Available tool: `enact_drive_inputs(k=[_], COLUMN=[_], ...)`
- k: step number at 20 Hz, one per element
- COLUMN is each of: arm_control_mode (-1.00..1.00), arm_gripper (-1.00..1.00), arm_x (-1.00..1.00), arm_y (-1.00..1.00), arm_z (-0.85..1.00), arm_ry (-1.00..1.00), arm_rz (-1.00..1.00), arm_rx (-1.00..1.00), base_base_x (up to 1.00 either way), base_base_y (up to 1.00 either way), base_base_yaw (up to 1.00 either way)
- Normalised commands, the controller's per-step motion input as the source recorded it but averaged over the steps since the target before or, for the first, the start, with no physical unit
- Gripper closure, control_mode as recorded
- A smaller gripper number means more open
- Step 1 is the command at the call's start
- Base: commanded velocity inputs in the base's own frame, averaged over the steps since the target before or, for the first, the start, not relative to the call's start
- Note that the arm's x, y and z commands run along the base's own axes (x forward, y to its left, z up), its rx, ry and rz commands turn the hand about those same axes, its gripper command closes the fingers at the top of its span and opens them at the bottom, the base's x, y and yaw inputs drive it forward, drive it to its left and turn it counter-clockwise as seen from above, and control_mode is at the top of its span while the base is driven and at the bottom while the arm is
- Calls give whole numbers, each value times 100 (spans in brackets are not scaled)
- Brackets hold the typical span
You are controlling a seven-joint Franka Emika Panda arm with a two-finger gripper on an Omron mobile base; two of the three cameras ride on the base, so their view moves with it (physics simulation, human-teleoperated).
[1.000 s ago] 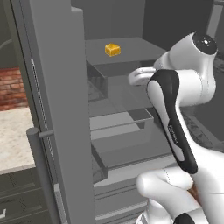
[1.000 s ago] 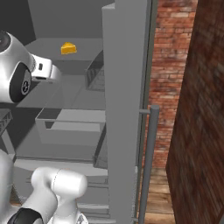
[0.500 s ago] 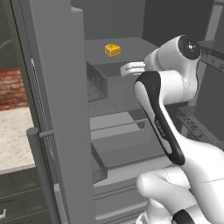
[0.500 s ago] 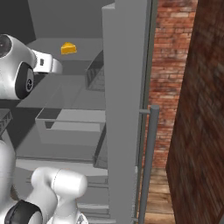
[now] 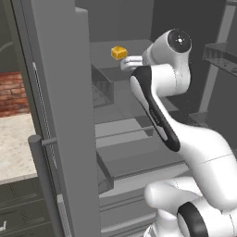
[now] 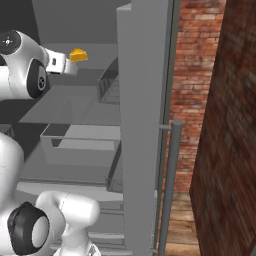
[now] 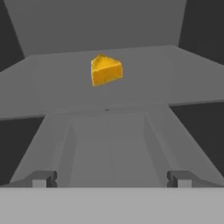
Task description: Take the cheese, steak, and garlic from the fridge and place them on the plate on the dining counter to create an appetizer plate.
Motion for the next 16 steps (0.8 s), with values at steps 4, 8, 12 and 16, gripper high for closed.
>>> enact_drive_inputs(k=[4,8,12,16], arm_control_mode=[-100,-100,-100,-100], arm_gripper=[-100,-100,-100,-100], arm_x=[56,61,62,63], arm_y=[5,7,9,14], arm_z=[2,0,0,0], arm_ry=[0,0,0,2], arm_rz=[-7,-6,-5,-4], arm_rx=[0,0,0,0], base_base_x=[0,0,0,0], base_base_y=[0,0,0,0], base_base_yaw=[0,0,0,0])
